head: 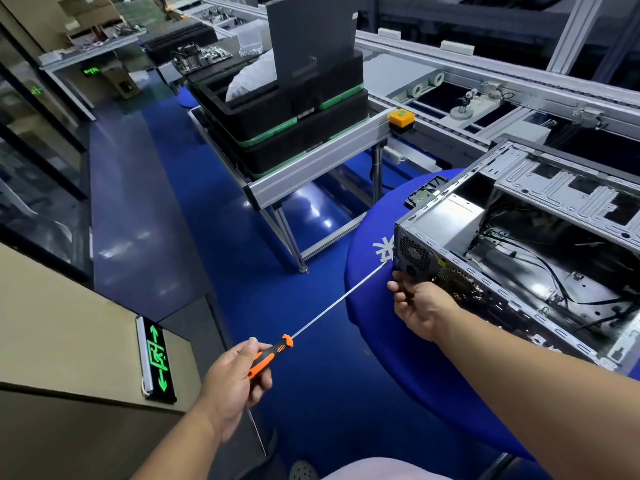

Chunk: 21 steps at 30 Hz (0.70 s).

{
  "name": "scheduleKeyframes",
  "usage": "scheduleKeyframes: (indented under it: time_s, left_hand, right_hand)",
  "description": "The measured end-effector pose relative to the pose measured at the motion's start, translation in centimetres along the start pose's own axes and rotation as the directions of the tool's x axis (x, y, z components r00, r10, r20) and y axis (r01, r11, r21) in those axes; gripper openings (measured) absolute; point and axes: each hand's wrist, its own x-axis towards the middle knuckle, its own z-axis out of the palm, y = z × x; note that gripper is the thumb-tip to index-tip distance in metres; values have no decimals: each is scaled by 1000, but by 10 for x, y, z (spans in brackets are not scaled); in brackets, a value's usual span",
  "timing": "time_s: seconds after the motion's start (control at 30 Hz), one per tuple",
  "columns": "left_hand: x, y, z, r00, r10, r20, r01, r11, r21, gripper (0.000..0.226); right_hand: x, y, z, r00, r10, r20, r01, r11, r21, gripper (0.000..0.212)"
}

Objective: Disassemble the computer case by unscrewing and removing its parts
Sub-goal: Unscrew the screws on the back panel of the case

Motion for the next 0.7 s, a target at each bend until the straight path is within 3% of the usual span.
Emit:
scheduleKeyframes:
  time_s: [0.2,0.43,0.7]
  left_hand:
    - [10,-7,3,999,-29,-39,28,1000,-12,42]
    - [14,-17,12,999,-49,-5,49,999,-4,41]
    - [24,-29,16,997,-72,3,72,997,9,40]
  right_hand:
    - [13,-3,-2,1000,-1,-12,1,999,-36,49]
    - [33,4,-7,999,26,-36,-35,960,-276,23]
    - [44,10,-7,999,-20,-42,5,944,-330,14]
